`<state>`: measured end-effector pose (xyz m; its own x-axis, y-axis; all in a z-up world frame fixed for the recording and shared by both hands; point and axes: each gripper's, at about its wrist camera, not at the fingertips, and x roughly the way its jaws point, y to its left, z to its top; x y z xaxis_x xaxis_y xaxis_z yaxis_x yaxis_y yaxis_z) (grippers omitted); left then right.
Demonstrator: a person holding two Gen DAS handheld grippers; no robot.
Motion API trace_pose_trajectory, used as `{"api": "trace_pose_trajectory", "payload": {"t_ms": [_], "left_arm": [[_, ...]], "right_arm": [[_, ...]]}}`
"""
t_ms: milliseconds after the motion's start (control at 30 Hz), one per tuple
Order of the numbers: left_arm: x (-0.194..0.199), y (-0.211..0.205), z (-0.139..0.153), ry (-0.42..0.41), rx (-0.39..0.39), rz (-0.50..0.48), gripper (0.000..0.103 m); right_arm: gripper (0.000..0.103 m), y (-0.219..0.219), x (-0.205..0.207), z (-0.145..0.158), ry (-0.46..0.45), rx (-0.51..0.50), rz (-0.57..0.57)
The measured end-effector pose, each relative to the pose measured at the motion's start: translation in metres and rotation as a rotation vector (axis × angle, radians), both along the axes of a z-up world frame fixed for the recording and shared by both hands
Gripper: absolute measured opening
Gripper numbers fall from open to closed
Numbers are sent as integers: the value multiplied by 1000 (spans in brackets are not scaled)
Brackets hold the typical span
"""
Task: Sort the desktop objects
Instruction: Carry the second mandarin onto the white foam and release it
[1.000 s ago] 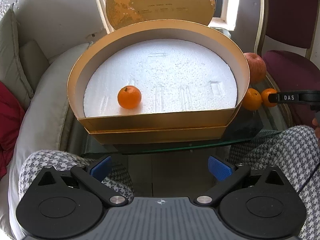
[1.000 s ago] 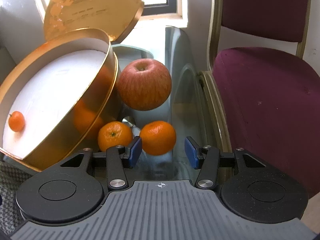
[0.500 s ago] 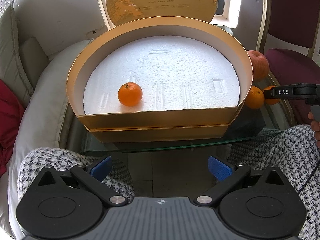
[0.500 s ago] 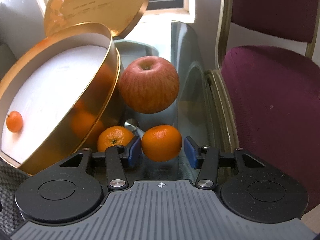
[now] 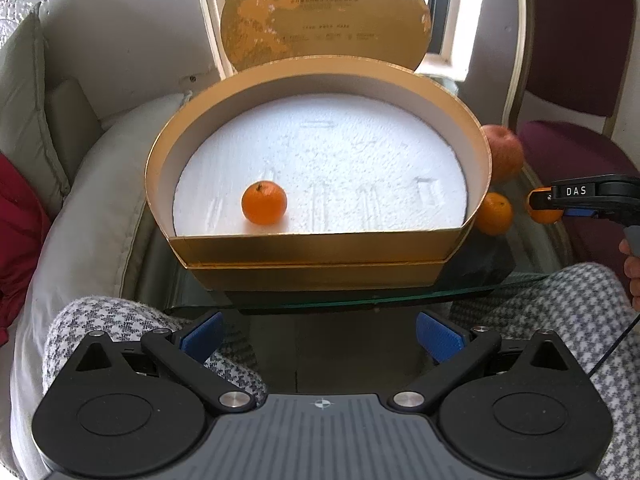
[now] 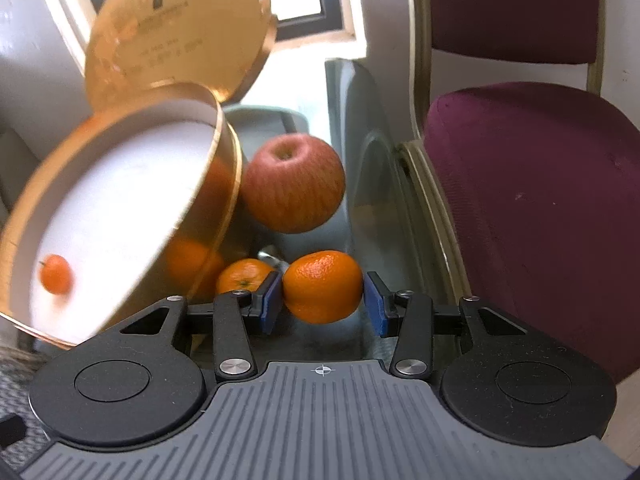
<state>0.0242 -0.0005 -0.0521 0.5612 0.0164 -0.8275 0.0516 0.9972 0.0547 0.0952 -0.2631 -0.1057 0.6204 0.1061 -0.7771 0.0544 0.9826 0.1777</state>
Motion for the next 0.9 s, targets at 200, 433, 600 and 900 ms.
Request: {"api": "trace_pose_trajectory", "payload": {"t_ms": [200, 433, 600, 900], "left_arm": [[-12, 13, 16, -70, -39, 18, 102], [-19, 45, 26, -129, -62, 104, 102], [-23, 66, 23, -128, -64, 146, 102], [-23, 115, 18, -130, -99, 293, 102]], "right_arm": [[46, 30, -20, 43, -98, -5, 56], [46, 101, -13, 55, -103, -8, 213], [46, 165, 4, 37, -23, 4, 339], [46, 234, 30, 0, 102, -27, 426]]}}
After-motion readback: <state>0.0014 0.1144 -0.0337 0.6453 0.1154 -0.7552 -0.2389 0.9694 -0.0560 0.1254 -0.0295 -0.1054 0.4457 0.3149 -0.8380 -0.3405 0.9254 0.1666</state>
